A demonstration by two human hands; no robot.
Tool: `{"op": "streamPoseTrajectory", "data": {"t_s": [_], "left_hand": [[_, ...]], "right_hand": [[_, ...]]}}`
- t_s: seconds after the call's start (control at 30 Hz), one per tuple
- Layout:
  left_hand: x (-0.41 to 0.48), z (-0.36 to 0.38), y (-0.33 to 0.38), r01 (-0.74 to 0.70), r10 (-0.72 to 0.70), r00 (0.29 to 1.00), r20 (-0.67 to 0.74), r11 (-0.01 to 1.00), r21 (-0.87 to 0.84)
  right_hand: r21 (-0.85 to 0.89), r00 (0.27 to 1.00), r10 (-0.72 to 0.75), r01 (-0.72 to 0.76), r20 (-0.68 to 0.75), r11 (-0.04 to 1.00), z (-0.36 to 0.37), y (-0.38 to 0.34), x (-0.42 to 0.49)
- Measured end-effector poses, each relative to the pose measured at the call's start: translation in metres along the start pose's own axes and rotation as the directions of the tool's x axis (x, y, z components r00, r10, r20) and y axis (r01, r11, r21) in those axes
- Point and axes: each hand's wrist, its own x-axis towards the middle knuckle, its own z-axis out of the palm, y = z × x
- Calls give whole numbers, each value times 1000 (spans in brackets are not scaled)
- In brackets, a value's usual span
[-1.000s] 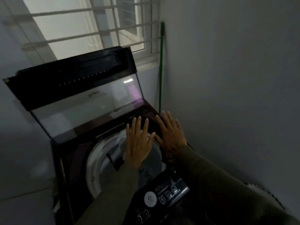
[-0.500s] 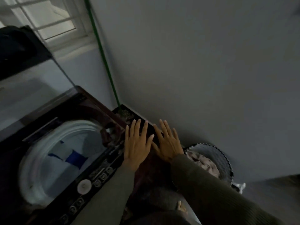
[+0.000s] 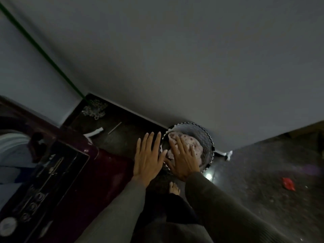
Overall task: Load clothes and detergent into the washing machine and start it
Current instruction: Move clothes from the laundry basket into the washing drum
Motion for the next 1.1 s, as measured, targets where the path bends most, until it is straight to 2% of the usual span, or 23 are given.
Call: {"op": "streamPoseTrajectory", "data": {"t_s": [0.27,0.47,0.67,0.83,0.9,1.0,1.1], "left_hand": [[30,70,17,-50,59,984,166,997,-58],[85,162,14,-8,64,961,268,979,-203],[133,237,7,-91,168,933,320,966,-240],[165,283,0,-3,114,922,369,957,-289],[177,298,-2,83,59,913,404,942,-325],[192,323,-6,234,-33,889,456,890,-390],[202,338,-13,317,-67,869,491,836,-447]], "right_hand": [[52,975,184,-191,121,980,55,70,9],[72,934,301,-319,190,945,124,127,55],[117,881,387,-430,272,895,189,165,117],[172,829,471,-534,303,828,236,179,166],[195,809,500,-569,309,799,255,183,181],[203,800,525,-588,291,783,270,189,194],[193,814,495,-562,305,805,270,191,197]]}}
